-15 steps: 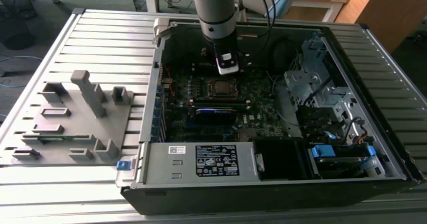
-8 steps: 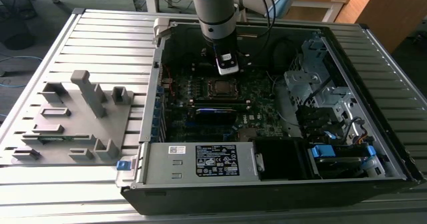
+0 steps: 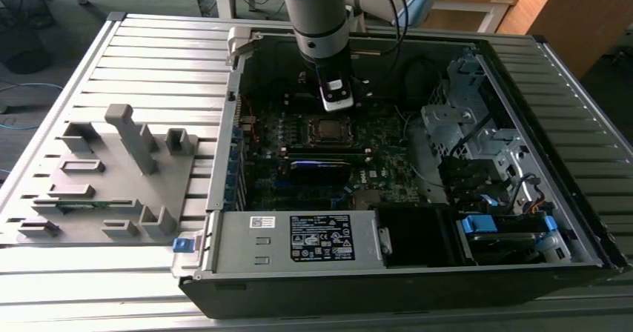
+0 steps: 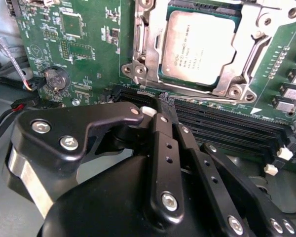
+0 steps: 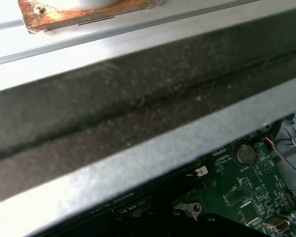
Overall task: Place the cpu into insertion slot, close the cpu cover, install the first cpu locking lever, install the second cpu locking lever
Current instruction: 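Install the first cpu locking lever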
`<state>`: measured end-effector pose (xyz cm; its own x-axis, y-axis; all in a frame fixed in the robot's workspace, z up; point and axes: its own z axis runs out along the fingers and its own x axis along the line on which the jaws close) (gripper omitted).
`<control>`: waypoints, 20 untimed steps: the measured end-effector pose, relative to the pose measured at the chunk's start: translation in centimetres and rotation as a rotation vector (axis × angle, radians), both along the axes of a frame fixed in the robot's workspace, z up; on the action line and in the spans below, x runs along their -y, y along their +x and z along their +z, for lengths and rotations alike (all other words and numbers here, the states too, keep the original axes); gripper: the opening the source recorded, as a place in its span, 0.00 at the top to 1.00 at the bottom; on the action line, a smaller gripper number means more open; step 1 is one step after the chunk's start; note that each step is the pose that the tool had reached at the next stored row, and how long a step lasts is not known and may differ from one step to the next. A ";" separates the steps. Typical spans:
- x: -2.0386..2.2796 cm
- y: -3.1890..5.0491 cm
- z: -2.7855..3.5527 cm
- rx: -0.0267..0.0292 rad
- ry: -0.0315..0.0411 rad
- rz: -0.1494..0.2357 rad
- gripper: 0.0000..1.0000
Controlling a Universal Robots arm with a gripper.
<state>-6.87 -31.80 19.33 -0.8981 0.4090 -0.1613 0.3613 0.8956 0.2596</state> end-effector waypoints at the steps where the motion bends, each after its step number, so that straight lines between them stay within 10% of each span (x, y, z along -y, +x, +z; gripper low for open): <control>1: 0.00 -0.01 -0.02 0.0008 0.0002 0.000 0.89; 20: 0.00 -0.03 -0.29 0.0055 -0.0031 0.000 0.89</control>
<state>-6.90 -31.80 19.04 -0.8973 0.4084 -0.1675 0.3597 0.8964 0.2588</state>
